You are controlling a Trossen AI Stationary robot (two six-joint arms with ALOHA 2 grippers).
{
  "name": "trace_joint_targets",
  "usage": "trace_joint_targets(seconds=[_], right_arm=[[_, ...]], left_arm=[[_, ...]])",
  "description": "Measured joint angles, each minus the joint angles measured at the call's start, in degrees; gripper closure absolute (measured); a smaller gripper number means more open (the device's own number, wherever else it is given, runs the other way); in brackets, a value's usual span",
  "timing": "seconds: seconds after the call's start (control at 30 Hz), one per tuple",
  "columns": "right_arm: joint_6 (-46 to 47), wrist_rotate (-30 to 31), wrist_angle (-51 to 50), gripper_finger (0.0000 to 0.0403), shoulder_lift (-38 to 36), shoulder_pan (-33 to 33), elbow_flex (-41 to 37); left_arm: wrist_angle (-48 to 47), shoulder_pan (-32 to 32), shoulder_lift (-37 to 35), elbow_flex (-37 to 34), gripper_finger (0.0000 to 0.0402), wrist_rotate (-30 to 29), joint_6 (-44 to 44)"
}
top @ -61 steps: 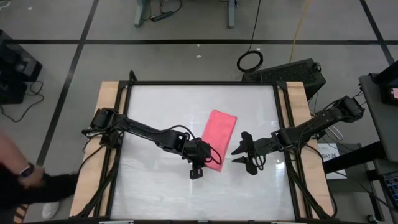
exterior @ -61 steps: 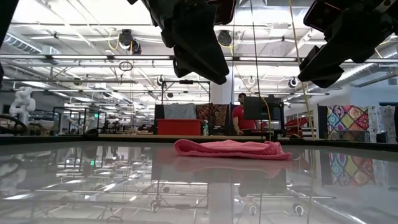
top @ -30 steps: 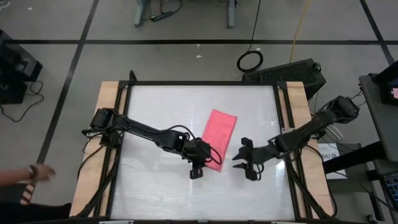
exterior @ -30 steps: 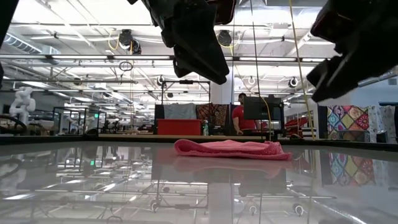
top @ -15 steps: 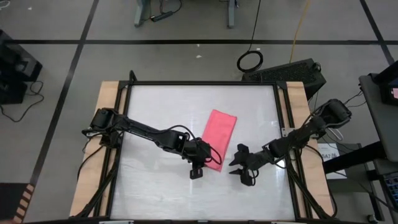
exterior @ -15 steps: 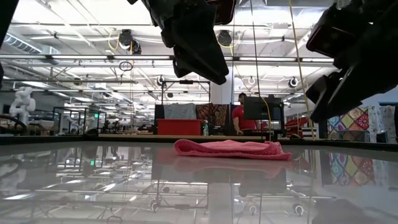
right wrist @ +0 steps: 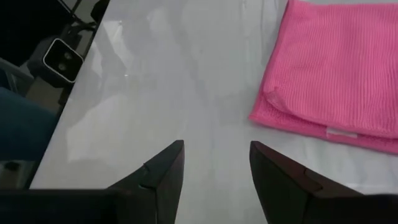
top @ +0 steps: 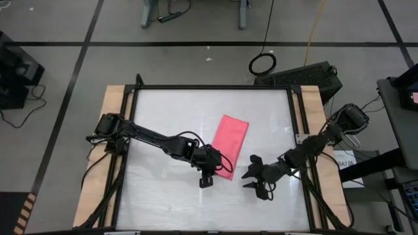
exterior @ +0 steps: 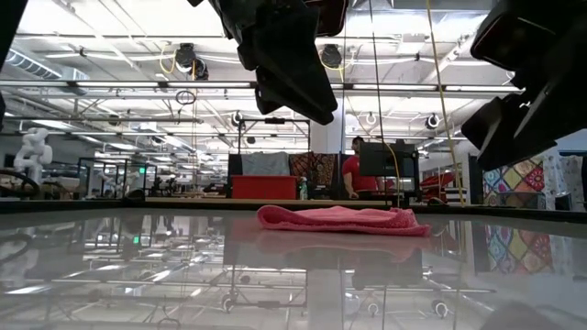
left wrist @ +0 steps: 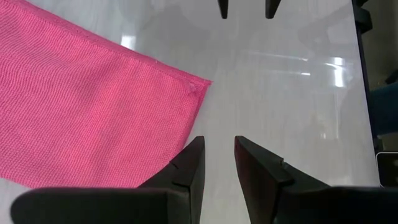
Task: Roll towel
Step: Fold the pink towel
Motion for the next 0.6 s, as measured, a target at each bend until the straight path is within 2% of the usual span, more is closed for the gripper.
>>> trace_joint_targets(seconds=[0.33,0.43,0.6], right_arm=[[-1.21,-0.02,-0.03,0.0229,0.00,0.15,0.00],[-1.16,-0.02,-0.01,0.0229,0.00,0.15,0.00],[0.09,-0.04,-0.03,0.0229,0.00,0.15,0.00]], left_arm=[[0.74,0.00,0.00,0.00,0.0309,-0.09,0.44],[5.69,0.00,-0.02,0.00,0.0309,-2.22,3.28],[11.89,0.02,-0.07,0.00,0.0309,-2.89,3.02]])
